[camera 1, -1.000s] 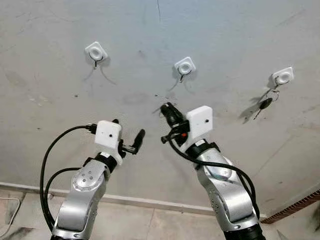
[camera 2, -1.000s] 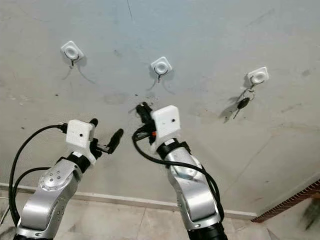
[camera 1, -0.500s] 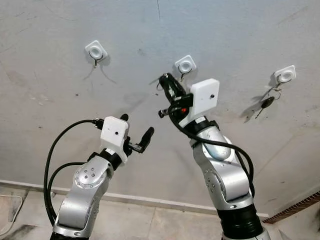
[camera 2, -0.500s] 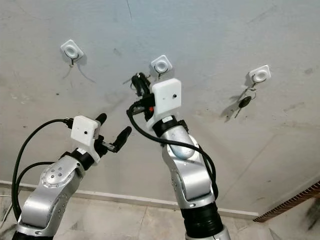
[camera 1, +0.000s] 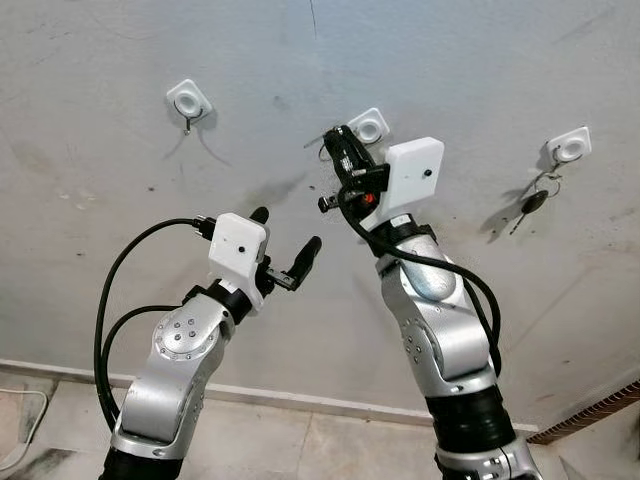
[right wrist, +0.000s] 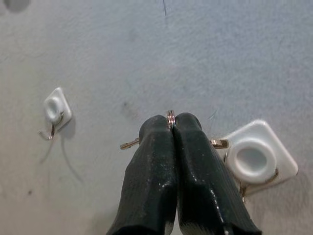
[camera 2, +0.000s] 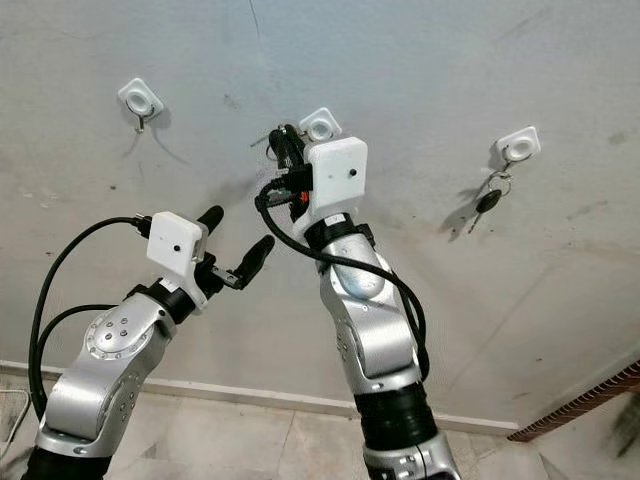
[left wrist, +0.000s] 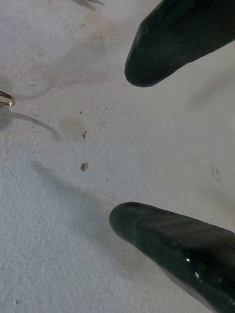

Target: Hang keys on a hook

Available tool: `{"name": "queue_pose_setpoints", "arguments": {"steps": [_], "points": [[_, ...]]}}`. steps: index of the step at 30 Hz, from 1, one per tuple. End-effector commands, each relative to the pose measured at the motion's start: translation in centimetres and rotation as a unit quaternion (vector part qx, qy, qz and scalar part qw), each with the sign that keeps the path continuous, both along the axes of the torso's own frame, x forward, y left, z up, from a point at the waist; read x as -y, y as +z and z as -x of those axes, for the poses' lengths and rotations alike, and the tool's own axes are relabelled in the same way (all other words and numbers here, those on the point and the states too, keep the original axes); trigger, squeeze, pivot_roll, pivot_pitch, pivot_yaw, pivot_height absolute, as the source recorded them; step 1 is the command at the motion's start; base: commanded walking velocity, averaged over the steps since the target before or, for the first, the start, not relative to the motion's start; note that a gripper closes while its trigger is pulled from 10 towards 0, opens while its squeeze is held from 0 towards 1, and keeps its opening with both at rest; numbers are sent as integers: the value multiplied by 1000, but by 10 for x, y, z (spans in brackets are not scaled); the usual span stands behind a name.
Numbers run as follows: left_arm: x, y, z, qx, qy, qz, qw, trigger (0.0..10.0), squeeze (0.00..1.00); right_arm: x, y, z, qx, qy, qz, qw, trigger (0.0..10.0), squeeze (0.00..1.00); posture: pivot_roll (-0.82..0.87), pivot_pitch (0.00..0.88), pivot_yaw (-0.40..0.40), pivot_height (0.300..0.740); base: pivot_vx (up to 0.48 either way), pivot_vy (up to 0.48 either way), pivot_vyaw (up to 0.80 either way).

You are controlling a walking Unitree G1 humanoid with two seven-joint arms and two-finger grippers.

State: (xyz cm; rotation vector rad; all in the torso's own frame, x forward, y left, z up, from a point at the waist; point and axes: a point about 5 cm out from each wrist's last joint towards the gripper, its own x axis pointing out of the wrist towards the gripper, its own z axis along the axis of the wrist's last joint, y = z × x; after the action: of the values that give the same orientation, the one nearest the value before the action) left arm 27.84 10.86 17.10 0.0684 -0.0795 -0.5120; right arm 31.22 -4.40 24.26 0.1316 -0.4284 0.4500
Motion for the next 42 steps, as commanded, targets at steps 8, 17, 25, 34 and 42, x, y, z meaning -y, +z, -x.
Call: {"name": "queue_pose_setpoints", "arguments": {"steps": [8, 17, 25, 34, 42], "points": [[3, 4, 2, 4, -6, 5, 1000, 10000, 0, 4, 7, -10, 10, -27, -14, 999, 10000, 0, 219, 50, -64, 740, 0, 0, 0], [-2, -5, 3, -18, 7, 9, 1000, 10000, 0, 9, 7, -14, 13, -40, -16, 999, 10000, 0, 213, 56, -63, 740, 0, 0, 0], [-3, -8, 4, -22, 9, 7, 1000, 10000, 0, 16, 7, -15, 15, -49, -15, 999, 10000, 0, 214, 57, -62, 740, 0, 0, 0], [-4, -8, 4, -24, 12, 6, 1000, 10000, 0, 21, 4, -13, 11, -56, -12, 998, 10000, 0, 215, 60, -62, 740, 0, 0, 0], [-3, -8, 3, -22, 11, 6, 1000, 10000, 0, 22, 0, -7, 7, -51, -11, 999, 10000, 0, 212, 58, -60, 740, 0, 0, 0]]}}
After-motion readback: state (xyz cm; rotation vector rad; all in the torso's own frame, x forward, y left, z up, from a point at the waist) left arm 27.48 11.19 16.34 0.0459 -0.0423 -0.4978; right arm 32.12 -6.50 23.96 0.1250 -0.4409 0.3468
